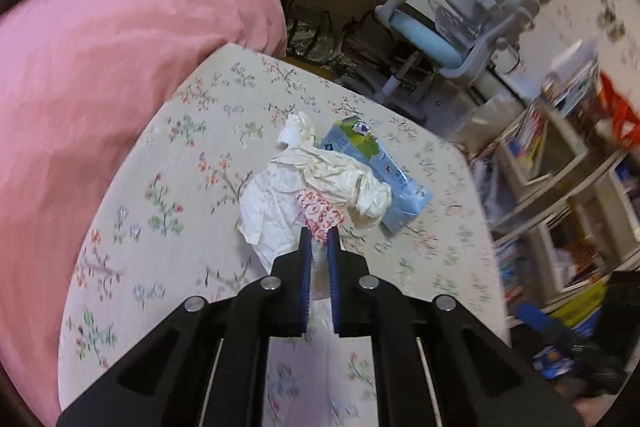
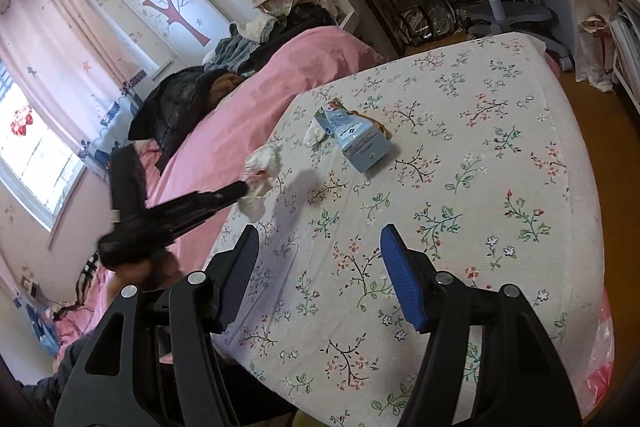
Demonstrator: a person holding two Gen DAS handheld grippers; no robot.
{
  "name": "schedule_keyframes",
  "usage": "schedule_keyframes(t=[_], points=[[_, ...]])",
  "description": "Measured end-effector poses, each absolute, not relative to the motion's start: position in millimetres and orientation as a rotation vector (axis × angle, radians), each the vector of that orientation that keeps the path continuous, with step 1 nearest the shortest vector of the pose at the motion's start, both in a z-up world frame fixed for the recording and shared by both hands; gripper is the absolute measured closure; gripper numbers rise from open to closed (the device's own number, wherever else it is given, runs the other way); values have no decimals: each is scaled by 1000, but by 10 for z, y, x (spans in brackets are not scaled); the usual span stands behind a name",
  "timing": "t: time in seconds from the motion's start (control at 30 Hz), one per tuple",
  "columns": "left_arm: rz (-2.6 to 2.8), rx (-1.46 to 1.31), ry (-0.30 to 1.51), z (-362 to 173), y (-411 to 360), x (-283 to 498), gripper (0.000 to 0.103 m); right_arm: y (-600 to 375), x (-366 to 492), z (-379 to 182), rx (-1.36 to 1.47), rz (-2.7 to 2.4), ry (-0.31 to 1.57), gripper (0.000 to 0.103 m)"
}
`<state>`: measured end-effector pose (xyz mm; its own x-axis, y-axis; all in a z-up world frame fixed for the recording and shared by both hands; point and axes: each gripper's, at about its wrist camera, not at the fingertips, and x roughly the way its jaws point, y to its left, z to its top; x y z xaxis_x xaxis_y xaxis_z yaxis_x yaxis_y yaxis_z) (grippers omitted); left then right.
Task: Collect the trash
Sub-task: 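Grasp the blue milk carton with the right tool while the left tool holds the tissue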
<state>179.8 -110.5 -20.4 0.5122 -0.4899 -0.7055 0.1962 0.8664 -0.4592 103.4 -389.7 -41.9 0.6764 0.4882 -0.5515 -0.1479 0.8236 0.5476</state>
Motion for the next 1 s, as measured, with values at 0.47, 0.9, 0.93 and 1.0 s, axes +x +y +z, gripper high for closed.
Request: schedule_keyframes(t=[0.47, 0.9, 0.93, 1.0], points=[[-381, -558, 999, -187, -574, 1795, 94, -3601, 1356, -567, 331, 337, 818, 42], [-363, -463, 1010, -192, -634, 1866, 94, -3282, 2454, -750, 123, 246, 796, 42], [-364, -463, 1010, -190, -622, 1868, 94, -3257, 2541, -772, 107, 238, 791, 42], [-366, -459, 1012, -193, -626, 1874, 94, -3232, 2658, -804, 97, 227, 789, 42]])
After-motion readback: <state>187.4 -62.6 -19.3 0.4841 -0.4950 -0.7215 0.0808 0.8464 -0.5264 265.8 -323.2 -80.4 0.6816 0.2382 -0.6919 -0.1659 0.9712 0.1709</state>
